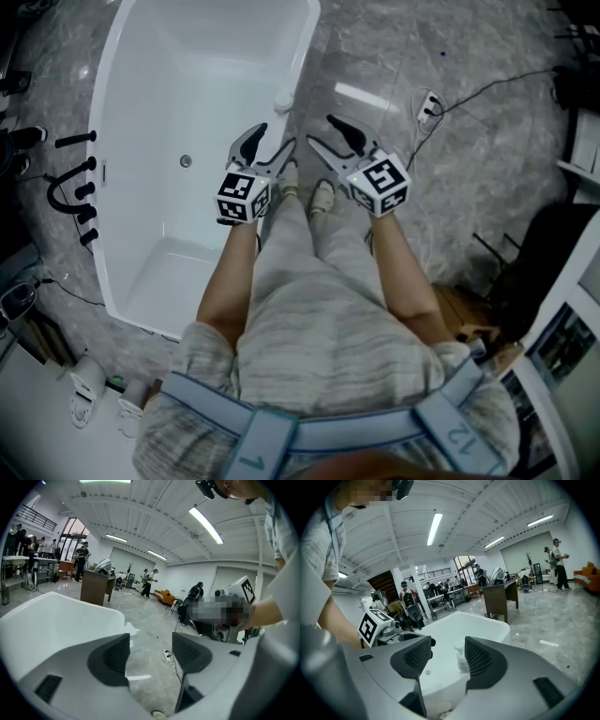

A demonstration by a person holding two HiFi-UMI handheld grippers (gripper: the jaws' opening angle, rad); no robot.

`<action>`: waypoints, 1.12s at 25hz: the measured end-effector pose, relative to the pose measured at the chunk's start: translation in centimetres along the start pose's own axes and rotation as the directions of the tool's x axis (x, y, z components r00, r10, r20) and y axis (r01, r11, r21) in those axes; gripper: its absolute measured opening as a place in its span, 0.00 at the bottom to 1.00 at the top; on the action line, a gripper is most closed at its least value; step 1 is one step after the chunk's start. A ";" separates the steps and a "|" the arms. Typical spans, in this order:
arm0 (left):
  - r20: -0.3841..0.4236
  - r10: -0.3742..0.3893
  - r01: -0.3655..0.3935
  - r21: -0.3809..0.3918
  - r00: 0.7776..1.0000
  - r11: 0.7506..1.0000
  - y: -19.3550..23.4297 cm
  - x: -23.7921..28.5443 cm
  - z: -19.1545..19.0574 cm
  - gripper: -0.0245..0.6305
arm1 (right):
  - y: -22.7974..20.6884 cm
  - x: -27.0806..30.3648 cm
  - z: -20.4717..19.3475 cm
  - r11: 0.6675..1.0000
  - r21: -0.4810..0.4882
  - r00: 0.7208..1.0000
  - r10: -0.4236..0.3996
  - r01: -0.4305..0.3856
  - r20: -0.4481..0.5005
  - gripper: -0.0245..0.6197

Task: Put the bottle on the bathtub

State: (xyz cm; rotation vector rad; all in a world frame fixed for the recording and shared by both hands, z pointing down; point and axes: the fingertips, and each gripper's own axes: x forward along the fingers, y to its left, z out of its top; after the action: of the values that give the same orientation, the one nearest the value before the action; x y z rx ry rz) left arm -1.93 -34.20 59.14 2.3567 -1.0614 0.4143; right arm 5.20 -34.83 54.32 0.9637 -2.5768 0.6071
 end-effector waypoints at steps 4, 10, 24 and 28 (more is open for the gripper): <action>0.025 -0.047 0.047 0.019 0.999 0.999 -1.9 -0.5 2.1 0.47 | 0.8 -0.5 1.5 1.000 -0.005 1.000 0.011 -0.011 0.001 0.38; 0.050 -0.101 0.098 0.068 0.994 0.993 -4.4 -1.0 5.5 0.39 | 1.7 -2.1 3.8 0.999 -0.032 1.000 0.015 -0.015 0.010 0.38; 0.101 -0.155 0.136 0.167 0.983 0.976 -8.6 -5.3 10.2 0.04 | 5.7 -6.6 9.3 0.981 -0.170 0.992 0.104 -0.090 0.076 0.04; 0.120 -0.161 0.138 0.177 0.980 0.974 -9.6 -5.8 11.5 0.04 | 6.7 -7.1 9.5 0.974 -0.197 0.991 0.125 -0.112 0.055 0.04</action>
State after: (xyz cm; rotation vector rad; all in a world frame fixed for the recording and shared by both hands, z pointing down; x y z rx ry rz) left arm 2.33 -31.92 43.89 2.6258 -0.9303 0.3039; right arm 4.40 -31.11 41.23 0.7839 -2.7072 0.3500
